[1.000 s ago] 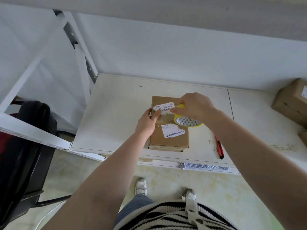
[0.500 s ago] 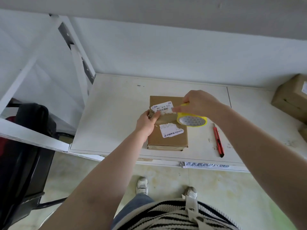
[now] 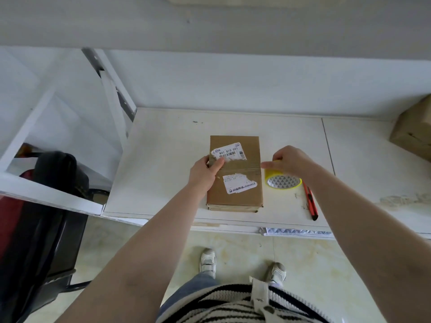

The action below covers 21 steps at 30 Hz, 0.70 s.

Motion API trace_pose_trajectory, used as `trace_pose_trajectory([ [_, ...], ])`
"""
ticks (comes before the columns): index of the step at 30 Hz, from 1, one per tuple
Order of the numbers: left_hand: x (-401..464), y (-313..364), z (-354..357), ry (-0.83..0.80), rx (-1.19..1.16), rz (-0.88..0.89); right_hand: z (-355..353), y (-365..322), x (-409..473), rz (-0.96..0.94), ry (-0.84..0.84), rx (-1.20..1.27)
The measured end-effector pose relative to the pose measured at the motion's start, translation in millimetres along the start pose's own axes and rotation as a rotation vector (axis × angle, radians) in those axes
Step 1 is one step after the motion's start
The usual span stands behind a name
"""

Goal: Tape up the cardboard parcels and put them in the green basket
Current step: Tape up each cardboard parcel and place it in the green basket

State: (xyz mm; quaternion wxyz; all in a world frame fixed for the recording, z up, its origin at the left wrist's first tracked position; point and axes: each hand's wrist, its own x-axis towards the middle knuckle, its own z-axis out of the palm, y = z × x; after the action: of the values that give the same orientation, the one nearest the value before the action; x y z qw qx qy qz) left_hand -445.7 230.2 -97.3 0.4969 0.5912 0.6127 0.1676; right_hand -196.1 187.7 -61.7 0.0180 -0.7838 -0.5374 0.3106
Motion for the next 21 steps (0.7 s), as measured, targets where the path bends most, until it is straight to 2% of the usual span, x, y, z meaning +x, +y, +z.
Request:
trace_pose_trajectory([
  [2,-1,6,0,0.018,0.123,0.010,1,1,3,0.000,-0.008,0.003],
  [4,-5,16,5,0.112,0.343,0.062,2,3,4,-0.003,-0.011,0.008],
  [6,-12,31,16,0.234,0.572,0.224,2,4,4,0.001,-0.017,0.007],
  [8,-18,42,33,0.244,0.741,0.372,0,3,3,-0.002,-0.023,-0.004],
  [10,-19,42,48,0.209,0.871,0.371,-1,1,3,-0.010,-0.027,-0.007],
  [14,-13,32,57,0.199,0.972,0.309,2,0,0,0.005,-0.017,0.003],
  [21,-10,30,50,0.144,0.922,0.328,0,-4,-6,0.014,0.006,0.032],
])
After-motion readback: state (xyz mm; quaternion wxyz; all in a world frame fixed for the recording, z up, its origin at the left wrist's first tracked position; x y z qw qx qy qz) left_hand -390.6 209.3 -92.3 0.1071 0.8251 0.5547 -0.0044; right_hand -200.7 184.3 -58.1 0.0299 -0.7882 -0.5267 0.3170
